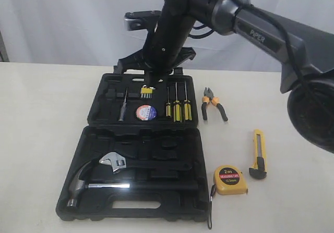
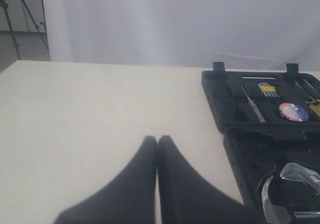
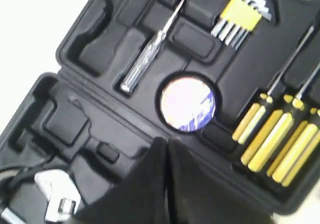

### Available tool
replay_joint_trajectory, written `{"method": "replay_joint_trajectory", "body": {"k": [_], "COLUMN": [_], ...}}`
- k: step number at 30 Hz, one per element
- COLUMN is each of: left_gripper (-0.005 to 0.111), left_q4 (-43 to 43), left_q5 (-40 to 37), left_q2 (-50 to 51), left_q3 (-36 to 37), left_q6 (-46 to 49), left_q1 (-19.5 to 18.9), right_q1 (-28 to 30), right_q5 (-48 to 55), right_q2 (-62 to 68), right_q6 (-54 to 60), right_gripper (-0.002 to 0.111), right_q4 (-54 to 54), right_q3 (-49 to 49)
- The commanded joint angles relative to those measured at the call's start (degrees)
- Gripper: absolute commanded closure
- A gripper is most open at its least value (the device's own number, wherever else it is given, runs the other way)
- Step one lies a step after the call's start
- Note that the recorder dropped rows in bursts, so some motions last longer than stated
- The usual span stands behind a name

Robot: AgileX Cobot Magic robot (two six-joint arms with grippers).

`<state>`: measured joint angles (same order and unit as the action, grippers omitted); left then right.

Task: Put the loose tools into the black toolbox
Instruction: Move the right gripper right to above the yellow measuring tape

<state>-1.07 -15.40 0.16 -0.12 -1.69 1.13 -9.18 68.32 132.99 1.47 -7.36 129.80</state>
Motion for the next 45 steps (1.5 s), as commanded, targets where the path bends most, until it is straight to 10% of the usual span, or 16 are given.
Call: {"method": "replay_joint_trajectory", "body": {"k": [1,24,45], "left_gripper": [0.107,0.107,0.107], "left_q4": [-0.1,-0.1,-0.1], "left_q5": [0.0,0.0,0.0], "left_q2": [-0.2,-0.2,-0.2], "left_q3": [0.1,0.1,0.1], "left_q6": [0.0,0.0,0.0], "left_q1": [0.1,0.1,0.1], "right_q1": [0.2,1.7,10.3], "right_q5": [1.6,-16.6,-19.2], "right_q2": [-3.0,-60.2,-47.7], "right_q6": [1.3,-4.1,-0.1], "right_gripper": [0.109,0.109,0.109], "right_q4": [-0.3,2.2,-5.5], "right_q3": [-1.3,-79.7,-77.0]}}
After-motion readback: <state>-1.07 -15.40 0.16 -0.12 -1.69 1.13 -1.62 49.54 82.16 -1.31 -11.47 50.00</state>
